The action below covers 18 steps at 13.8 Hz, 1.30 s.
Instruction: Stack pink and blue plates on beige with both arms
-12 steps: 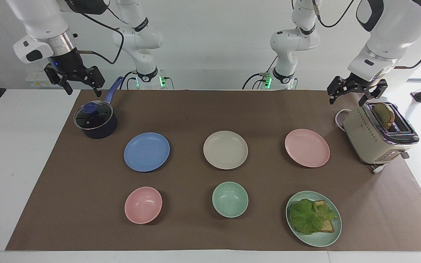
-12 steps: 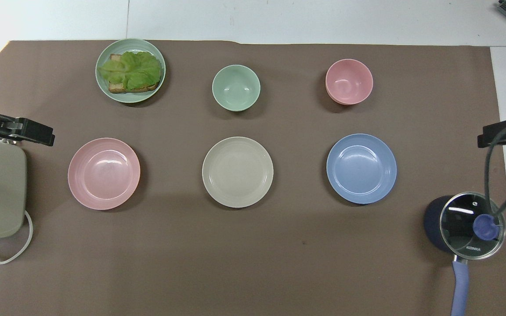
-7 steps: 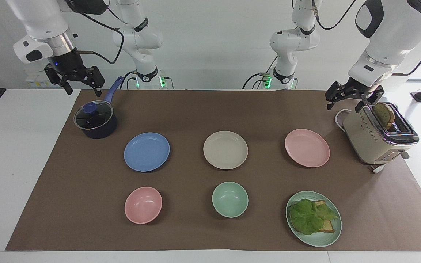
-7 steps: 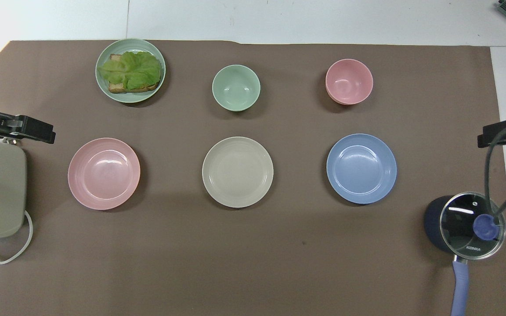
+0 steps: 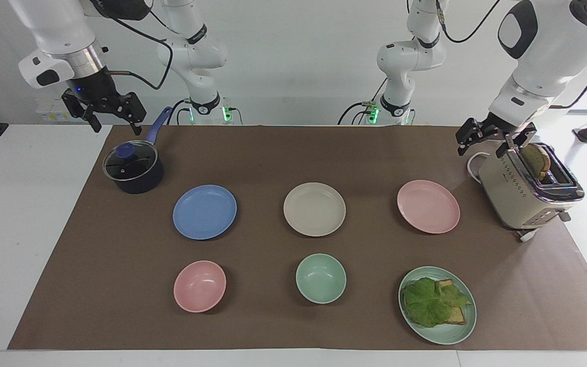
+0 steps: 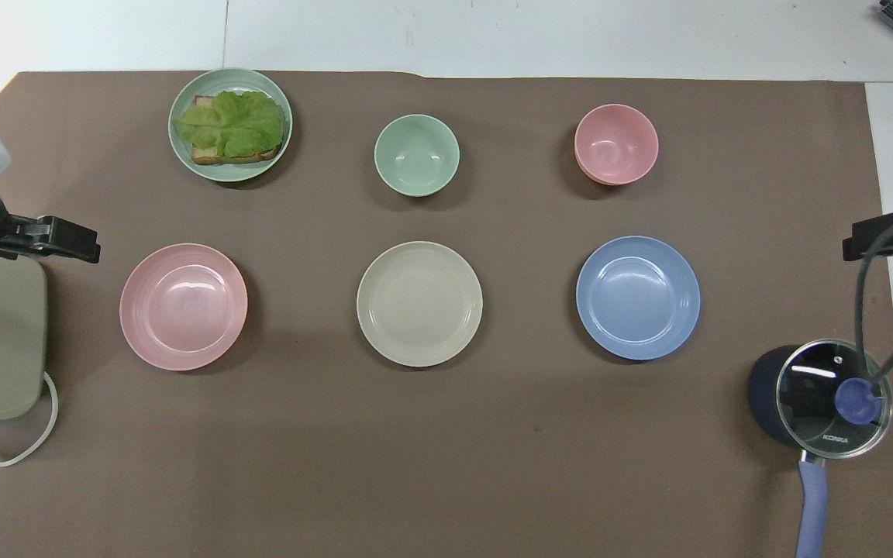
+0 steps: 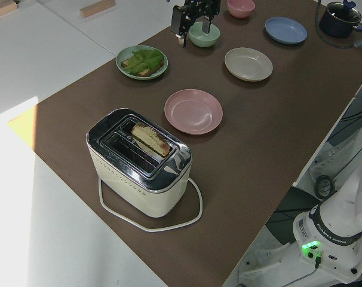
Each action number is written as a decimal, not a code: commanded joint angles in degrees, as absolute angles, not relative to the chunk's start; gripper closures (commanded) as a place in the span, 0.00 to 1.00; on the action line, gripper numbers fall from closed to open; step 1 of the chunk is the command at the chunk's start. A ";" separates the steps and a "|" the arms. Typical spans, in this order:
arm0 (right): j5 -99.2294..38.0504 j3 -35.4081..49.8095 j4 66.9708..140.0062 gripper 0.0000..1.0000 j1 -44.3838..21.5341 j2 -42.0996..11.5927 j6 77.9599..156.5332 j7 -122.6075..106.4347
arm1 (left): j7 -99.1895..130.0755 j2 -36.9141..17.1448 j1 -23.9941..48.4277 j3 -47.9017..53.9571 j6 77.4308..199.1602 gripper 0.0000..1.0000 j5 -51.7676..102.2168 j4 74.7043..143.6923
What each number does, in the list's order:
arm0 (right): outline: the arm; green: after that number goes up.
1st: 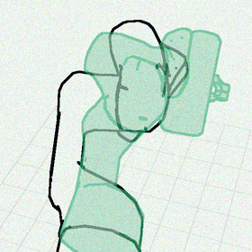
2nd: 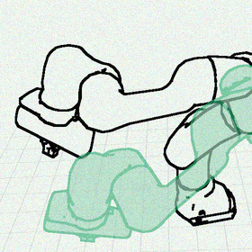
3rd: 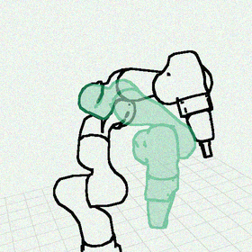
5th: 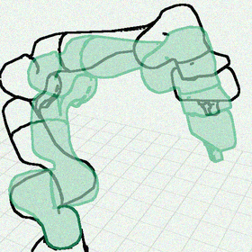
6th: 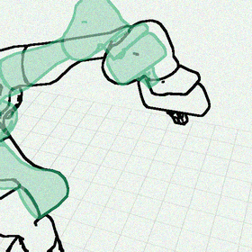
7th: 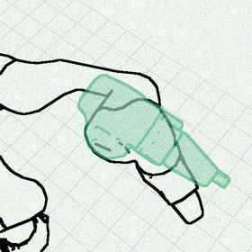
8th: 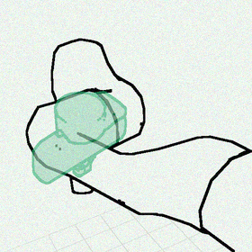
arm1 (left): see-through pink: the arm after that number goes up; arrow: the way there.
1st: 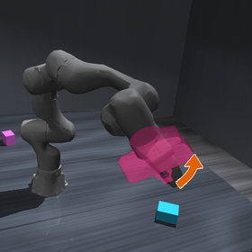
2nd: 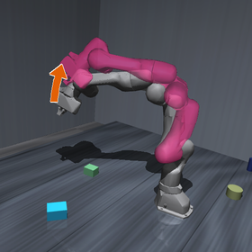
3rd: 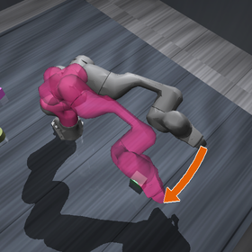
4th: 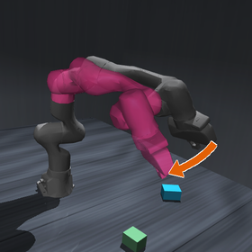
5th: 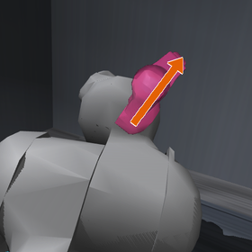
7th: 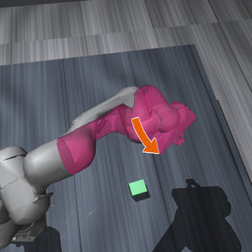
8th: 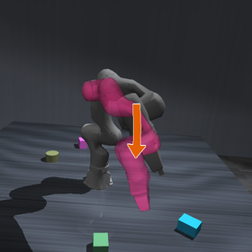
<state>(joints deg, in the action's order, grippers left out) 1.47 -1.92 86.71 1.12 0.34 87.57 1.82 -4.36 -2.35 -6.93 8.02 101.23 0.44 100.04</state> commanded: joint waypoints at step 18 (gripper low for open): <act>0.70 -2.29 95.26 0.00 1.58 2.90 96.05 1.93 | 2.63 -8.35 -13.45 8.00 121.91 0.00 1.23 123.40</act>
<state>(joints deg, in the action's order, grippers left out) 1.47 -2.20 90.64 1.14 0.98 93.11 1.82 1.94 -10.66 -12.37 7.64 120.82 0.53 120.55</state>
